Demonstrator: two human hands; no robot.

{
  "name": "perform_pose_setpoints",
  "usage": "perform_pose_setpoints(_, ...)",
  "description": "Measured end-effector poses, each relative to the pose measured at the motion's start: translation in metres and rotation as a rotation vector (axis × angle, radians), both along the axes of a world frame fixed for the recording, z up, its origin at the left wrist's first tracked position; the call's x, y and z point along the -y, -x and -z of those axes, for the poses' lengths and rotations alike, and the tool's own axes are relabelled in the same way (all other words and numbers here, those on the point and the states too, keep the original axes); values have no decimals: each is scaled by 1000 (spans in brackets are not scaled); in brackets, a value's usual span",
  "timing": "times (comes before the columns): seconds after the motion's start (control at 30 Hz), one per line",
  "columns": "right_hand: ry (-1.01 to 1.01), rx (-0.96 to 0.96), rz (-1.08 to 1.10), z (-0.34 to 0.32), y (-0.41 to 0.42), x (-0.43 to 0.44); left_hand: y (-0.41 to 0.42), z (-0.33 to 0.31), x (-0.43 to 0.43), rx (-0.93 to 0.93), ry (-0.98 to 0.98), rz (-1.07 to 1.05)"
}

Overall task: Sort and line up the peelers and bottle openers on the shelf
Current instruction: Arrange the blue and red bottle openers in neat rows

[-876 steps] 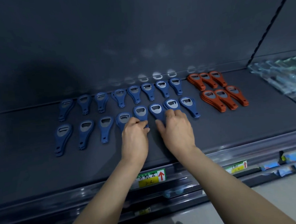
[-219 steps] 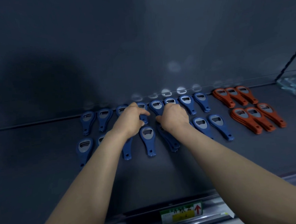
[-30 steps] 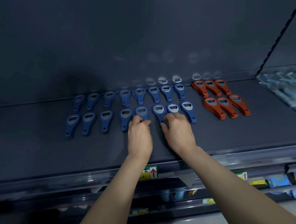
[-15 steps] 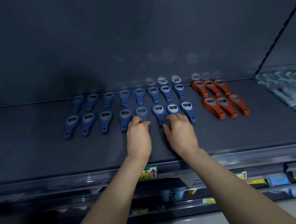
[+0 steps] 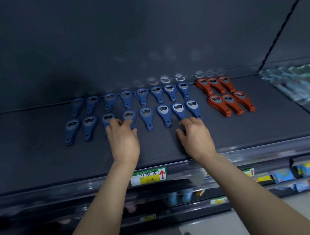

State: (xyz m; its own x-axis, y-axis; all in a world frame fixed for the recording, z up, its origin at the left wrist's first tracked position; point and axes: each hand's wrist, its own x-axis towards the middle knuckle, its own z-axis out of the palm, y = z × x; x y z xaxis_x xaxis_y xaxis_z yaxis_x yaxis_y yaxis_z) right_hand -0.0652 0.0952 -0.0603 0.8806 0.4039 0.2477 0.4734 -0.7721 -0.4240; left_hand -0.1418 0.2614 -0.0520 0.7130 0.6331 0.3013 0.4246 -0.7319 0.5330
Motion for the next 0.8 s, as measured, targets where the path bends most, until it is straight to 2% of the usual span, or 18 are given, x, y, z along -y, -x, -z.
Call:
perform_pose_setpoints(0.17,-21,5,14,2,3,-3,-3,7,-9,7,84,44)
perform_pose_setpoints(0.5,-51,11,24,5,2,0,-6,14,-10,28,95,53)
perform_pose_setpoints(0.8,-78,34,-50,5,1,2,-7,10,-5,35,75,53)
